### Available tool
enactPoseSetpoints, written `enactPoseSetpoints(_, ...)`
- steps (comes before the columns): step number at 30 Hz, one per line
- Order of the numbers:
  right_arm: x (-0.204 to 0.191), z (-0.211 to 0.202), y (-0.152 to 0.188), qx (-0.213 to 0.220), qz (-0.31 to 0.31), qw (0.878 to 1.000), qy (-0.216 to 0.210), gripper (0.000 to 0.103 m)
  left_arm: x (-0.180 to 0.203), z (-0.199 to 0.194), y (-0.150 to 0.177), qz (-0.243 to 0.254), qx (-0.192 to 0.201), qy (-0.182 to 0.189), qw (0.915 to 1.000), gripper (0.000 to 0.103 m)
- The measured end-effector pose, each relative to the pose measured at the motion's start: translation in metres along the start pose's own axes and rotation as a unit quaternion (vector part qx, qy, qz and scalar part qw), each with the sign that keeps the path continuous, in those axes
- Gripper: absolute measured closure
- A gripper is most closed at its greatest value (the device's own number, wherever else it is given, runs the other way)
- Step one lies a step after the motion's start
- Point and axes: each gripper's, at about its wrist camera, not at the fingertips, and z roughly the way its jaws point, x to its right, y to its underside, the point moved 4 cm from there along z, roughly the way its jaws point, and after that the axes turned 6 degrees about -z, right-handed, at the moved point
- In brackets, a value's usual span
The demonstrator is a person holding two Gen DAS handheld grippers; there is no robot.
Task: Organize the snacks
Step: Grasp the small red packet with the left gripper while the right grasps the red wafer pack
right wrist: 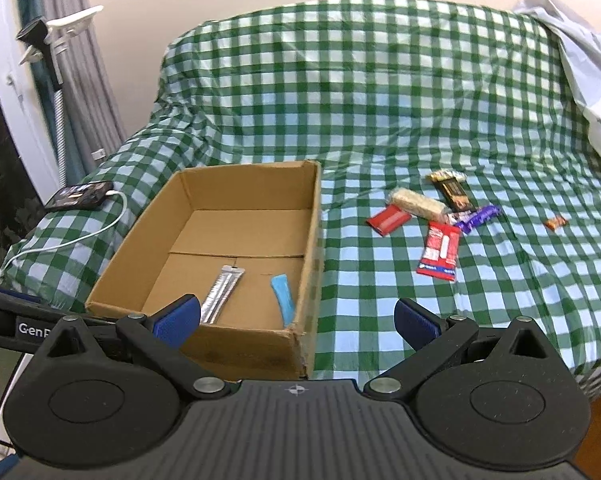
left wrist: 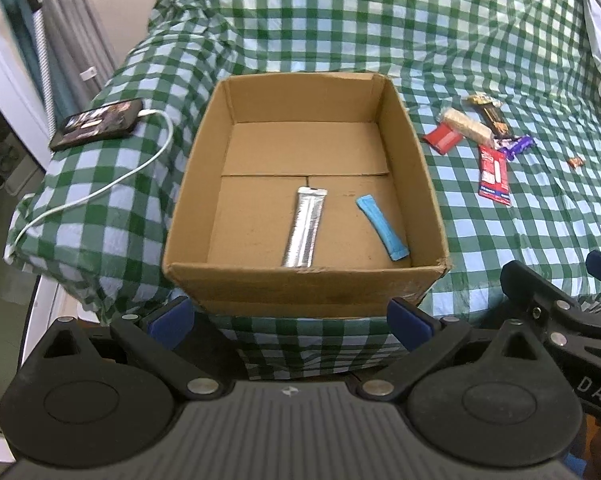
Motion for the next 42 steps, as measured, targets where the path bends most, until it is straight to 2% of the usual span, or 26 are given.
enactPoseSetpoints(10,0.055,0.021,0.0,-0.013,0.061,0.998,0.03,0.001,0.057,0.022,-0.034,0.048,-0.014,0.013,0.9986,0.0)
enactPoseSetpoints(15,0.103,0.031,-0.012,0.016,0.109,0.99,0.087,0.001,0.089,0.036,-0.067,0.066,0.003,0.021,0.9976,0.0)
enactPoseSetpoints(21,0.166,0.071,-0.015,-0.006,0.139,0.98,0.145,0.001,0.143,0.071,-0.12,0.086,0.002,0.043,0.9954,0.0)
enactPoseSetpoints(25,0.19,0.107,-0.011,-0.03,0.146,0.977,0.155,0.001,0.185,0.116,-0.159,0.101,-0.009,0.056,0.9933,0.0)
enactPoseSetpoints(28,0.204,0.144,-0.011,-0.051,0.145,0.976,0.154,0.001,0.223,0.162,-0.183,0.134,-0.023,0.057,0.9891,0.0)
enactPoseSetpoints(32,0.216,0.203,-0.016,-0.075,0.134,0.977,0.146,0.001,0.272,0.235,-0.205,0.194,-0.034,0.047,0.9793,0.0)
enactPoseSetpoints(37,0.224,0.277,-0.023,-0.079,0.108,0.981,0.143,0.001,0.301,0.318,-0.227,0.23,-0.053,0.027,0.9714,0.0)
enactPoseSetpoints(41,0.226,0.33,-0.019,-0.103,0.085,0.982,0.133,0.001,0.311,0.368,-0.235,0.228,-0.081,0.031,0.9698,0.0)
enactPoseSetpoints(42,0.227,0.343,-0.015,-0.112,0.077,0.981,0.138,0.0,0.312,0.376,-0.235,0.225,-0.089,0.046,0.9692,0.0)
